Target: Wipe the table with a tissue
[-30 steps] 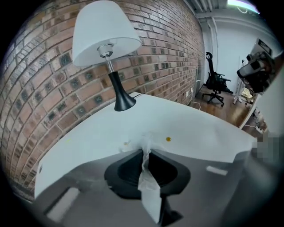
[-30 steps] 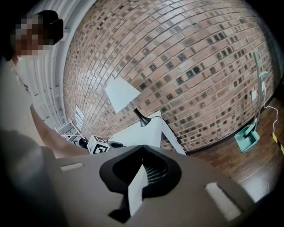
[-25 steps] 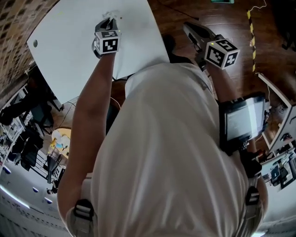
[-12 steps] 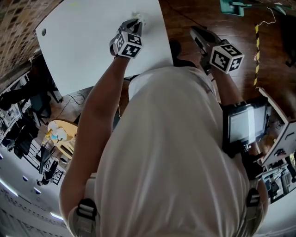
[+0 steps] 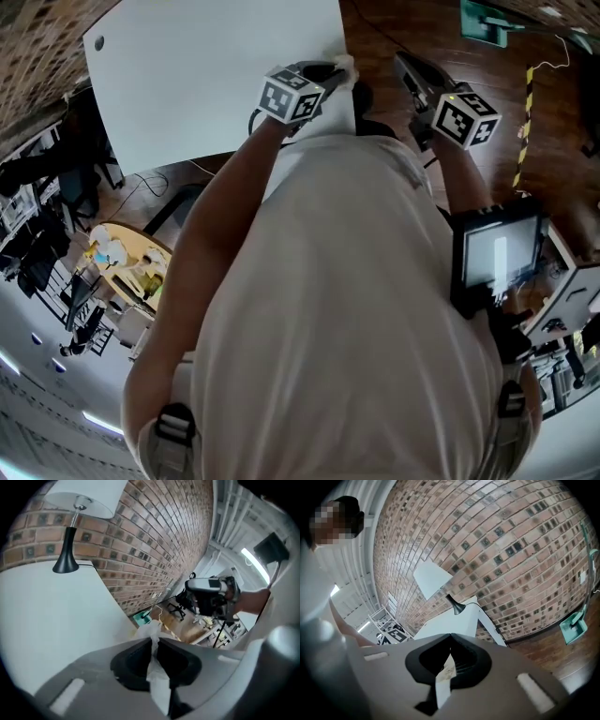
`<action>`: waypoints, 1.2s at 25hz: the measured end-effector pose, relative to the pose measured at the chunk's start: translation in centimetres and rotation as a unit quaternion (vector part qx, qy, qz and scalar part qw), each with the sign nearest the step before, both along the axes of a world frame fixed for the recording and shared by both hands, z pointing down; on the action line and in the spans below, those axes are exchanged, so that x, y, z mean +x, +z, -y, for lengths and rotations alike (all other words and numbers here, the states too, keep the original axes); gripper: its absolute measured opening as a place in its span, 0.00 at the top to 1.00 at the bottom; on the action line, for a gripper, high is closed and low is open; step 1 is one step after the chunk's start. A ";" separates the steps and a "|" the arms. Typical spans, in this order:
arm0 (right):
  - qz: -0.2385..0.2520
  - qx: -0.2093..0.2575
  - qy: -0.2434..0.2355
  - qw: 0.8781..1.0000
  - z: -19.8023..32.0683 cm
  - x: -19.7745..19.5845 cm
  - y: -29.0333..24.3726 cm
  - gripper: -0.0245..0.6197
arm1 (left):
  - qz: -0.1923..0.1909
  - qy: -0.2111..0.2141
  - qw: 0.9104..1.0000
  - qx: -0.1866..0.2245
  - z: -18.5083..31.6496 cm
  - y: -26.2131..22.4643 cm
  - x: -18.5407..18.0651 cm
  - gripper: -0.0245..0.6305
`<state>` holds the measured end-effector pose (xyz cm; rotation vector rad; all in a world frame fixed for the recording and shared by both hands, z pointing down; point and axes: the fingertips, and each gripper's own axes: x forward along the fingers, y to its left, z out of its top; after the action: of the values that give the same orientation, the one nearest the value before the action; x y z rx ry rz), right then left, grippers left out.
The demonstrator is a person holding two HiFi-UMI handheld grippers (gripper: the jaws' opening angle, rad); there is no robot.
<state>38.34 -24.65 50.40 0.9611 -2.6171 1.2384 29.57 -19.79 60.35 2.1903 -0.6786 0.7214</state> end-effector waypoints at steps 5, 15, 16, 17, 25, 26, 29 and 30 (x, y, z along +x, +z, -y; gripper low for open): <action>0.002 0.002 -0.004 1.000 0.7 0.3 0.2 0.95 | -0.067 -0.058 0.996 0.028 -0.6 -3.6 1.1 0.91; -0.016 0.086 -0.140 0.986 -5.4 -11.6 -3.8 0.95 | -0.076 -0.222 0.967 0.101 -4.2 -8.1 -12.2 0.90; -0.020 0.096 -0.163 0.982 -6.1 -12.4 -4.3 0.95 | -0.084 -0.244 0.961 0.101 -4.4 -8.5 -12.9 0.90; -0.020 0.105 -0.181 0.978 -6.6 -13.0 -4.8 0.95 | -0.091 -0.263 0.955 0.104 -4.6 -8.9 -13.5 0.90; -0.011 0.154 -0.268 0.951 -14.6 -19.6 -8.9 0.95 | -0.068 -0.296 0.937 0.173 -12.8 -12.5 -20.0 0.90; -0.008 0.159 -0.274 0.949 -15.7 -20.3 -9.5 0.95 | -0.070 -0.306 0.933 0.178 -14.0 -13.0 -20.9 0.90; 0.001 0.168 -0.288 0.943 -17.2 -21.4 -10.6 0.95 | -0.087 -0.340 0.919 0.179 -15.7 -13.7 -22.6 0.90; 0.003 0.169 -0.292 0.941 -17.4 -21.5 -10.8 0.95 | -0.089 -0.347 0.916 0.180 -15.7 -14.0 -22.8 0.90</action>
<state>16.82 -7.26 39.59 0.1554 -2.8496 0.6620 6.76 -4.05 46.39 2.0649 -1.4731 0.0213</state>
